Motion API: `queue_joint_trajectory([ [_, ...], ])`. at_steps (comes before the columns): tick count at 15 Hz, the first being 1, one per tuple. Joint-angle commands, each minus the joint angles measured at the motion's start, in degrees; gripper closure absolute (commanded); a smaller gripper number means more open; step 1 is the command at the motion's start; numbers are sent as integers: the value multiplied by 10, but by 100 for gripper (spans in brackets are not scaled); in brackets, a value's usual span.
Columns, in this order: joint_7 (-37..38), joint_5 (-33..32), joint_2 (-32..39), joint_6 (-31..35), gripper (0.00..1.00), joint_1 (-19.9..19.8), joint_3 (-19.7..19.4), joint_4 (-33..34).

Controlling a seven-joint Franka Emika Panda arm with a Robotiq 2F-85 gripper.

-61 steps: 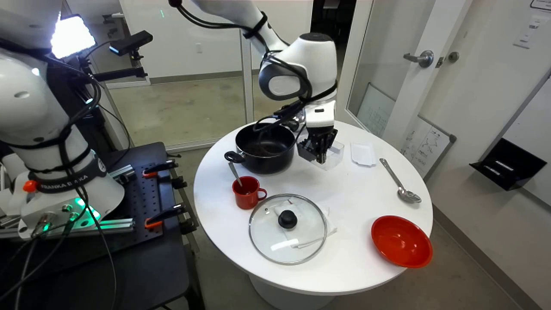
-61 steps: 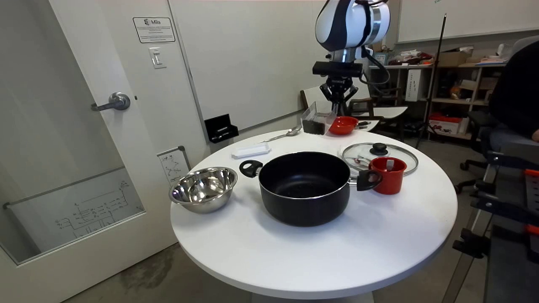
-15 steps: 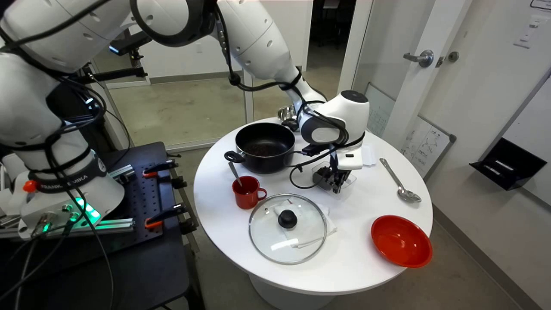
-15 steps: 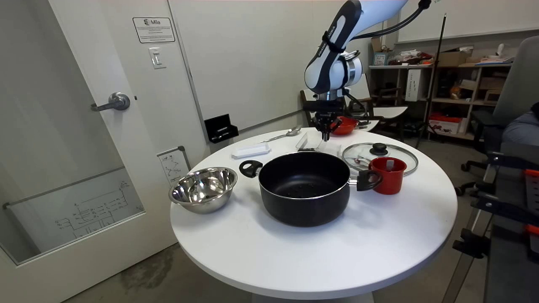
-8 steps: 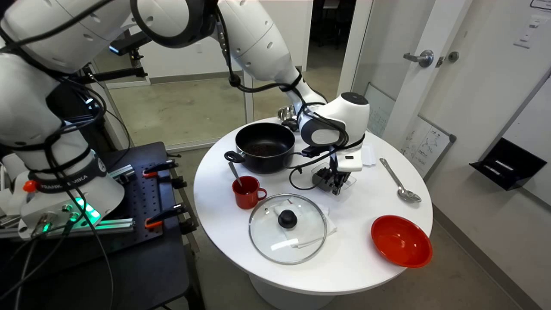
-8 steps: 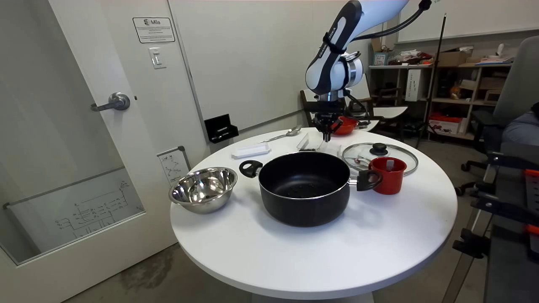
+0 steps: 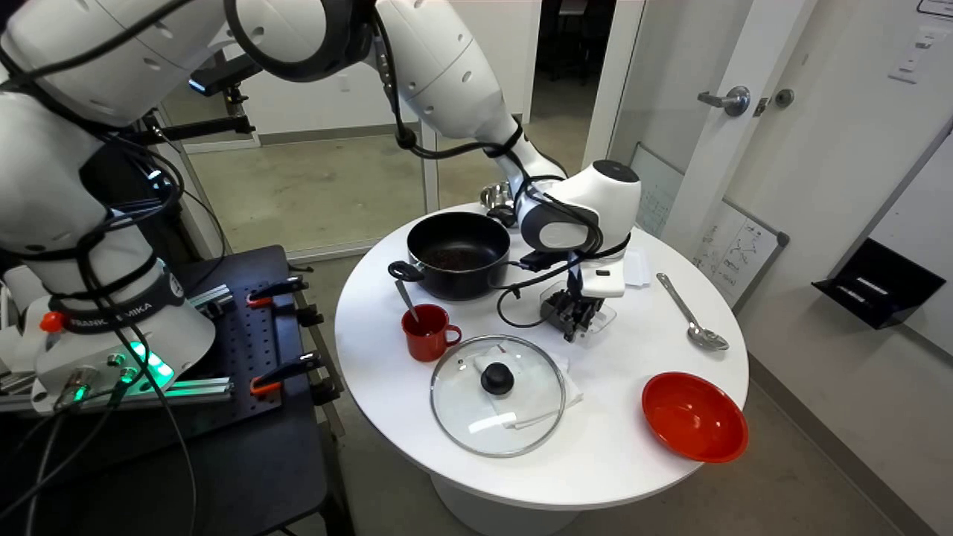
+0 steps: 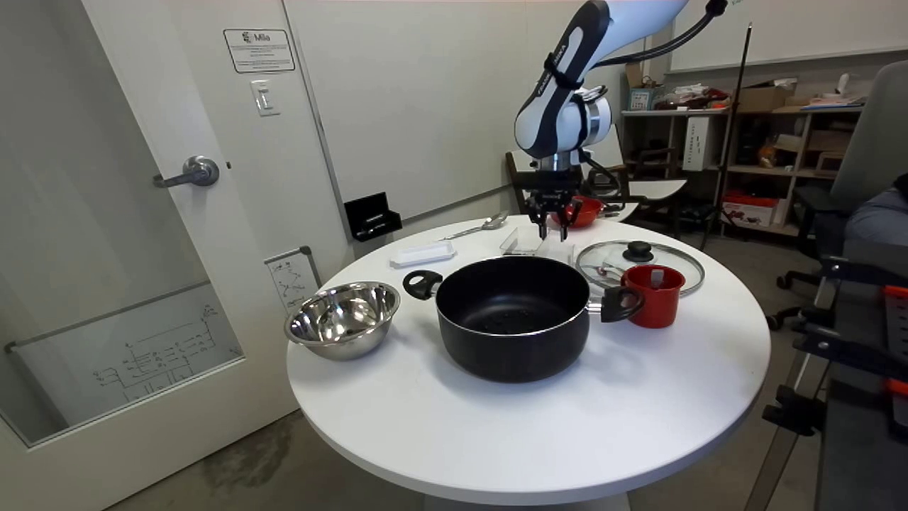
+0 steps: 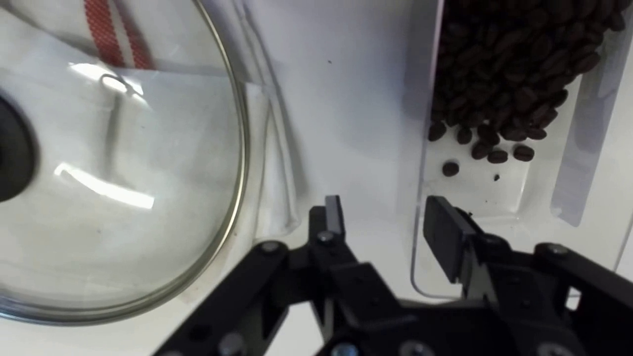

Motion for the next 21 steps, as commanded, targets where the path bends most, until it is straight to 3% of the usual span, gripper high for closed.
queue_joint_trajectory([
  [1,-7,3,-40,-4,20,-3,5,-29],
  [4,11,2,-80,-9,1,7,-6,-64],
  [9,103,-64,-148,-82,0,64,-80,-146],
  [11,109,-99,-184,-99,0,76,-89,-194],
  [13,94,-149,-218,-115,0,87,-94,-240],
  [14,94,-123,-167,-109,0,54,-69,-172],
  [17,95,-147,-200,-111,0,64,-73,-217],
  [21,84,-140,-205,-127,0,57,-66,-215],
])
